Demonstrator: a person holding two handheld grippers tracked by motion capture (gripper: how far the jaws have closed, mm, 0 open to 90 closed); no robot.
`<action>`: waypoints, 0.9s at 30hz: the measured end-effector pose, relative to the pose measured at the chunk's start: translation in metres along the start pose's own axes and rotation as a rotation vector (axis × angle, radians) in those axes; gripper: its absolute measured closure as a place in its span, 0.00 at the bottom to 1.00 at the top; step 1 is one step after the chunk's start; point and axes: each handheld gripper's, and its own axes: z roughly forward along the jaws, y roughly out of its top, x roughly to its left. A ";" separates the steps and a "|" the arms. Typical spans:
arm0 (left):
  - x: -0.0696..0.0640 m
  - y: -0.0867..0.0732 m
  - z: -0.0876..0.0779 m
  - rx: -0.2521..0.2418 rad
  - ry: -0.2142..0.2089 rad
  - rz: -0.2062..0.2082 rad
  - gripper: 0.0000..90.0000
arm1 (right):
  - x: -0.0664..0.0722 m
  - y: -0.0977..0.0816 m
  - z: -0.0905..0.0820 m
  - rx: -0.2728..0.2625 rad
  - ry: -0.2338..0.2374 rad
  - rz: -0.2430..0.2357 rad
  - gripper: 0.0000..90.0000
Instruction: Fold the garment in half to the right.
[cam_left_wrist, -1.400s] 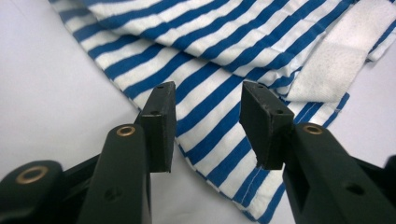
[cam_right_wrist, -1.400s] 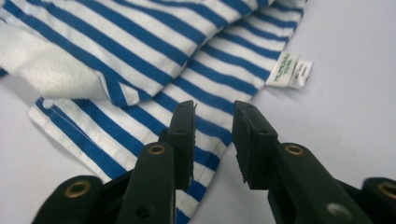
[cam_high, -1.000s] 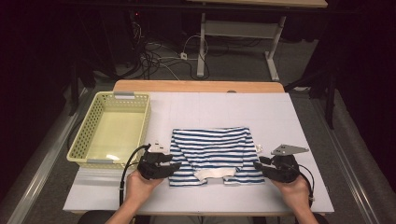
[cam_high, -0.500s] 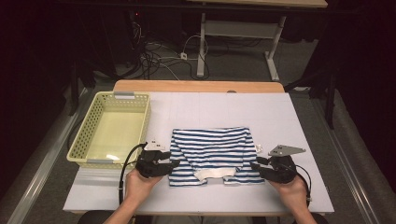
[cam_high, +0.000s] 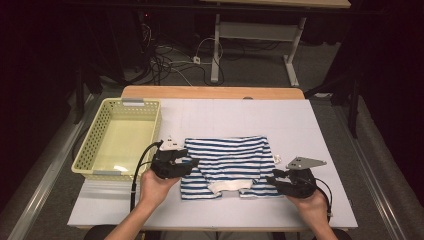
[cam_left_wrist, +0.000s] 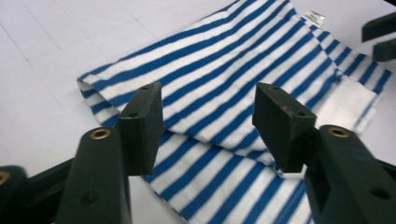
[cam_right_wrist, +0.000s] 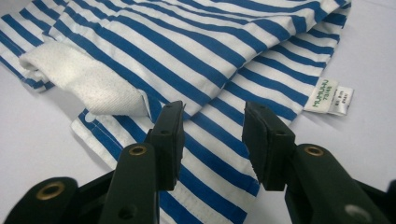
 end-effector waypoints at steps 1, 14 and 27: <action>0.002 0.002 0.002 0.006 0.003 -0.008 0.45 | 0.000 0.000 0.001 0.001 -0.001 -0.010 0.66; 0.027 0.028 0.048 0.121 0.104 -0.043 0.42 | 0.001 -0.001 0.002 0.001 0.001 -0.018 0.62; 0.056 0.035 0.075 0.167 0.158 -0.152 0.41 | 0.001 -0.001 0.002 0.001 0.002 -0.025 0.61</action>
